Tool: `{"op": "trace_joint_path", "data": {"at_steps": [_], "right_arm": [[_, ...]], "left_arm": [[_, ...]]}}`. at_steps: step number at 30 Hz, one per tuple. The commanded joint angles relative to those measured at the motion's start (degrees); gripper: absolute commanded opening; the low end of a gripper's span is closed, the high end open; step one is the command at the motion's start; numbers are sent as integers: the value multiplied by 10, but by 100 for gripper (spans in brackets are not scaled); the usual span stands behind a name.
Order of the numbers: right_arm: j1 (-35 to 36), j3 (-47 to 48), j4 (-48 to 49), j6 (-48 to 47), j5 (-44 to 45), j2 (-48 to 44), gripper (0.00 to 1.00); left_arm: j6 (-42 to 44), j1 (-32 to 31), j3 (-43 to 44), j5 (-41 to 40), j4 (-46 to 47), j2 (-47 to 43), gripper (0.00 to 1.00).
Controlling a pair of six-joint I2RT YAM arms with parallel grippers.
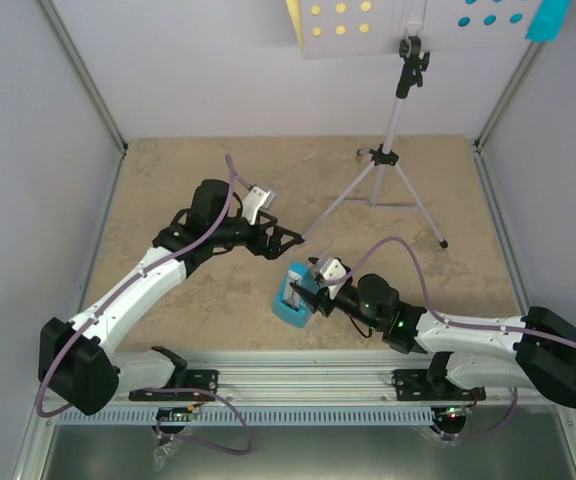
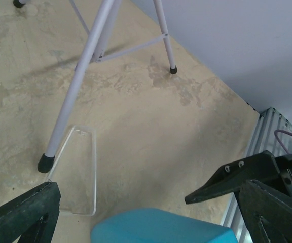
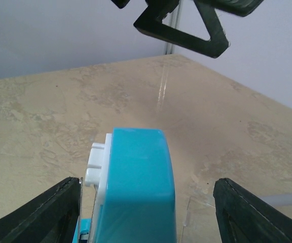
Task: Pack up the instrument practice props
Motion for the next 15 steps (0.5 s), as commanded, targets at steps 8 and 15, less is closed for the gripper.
{"op": "trace_joint_path", "data": {"at_steps": [8,15], "right_arm": [[3,-9,3,-3,15,-7,71],[3,-11,-1,-5,16,-8,69]], "left_arm": [[46,-1,-25,57,-38,-26,85],[56,-23,-26,65,-46,-16,76]]}}
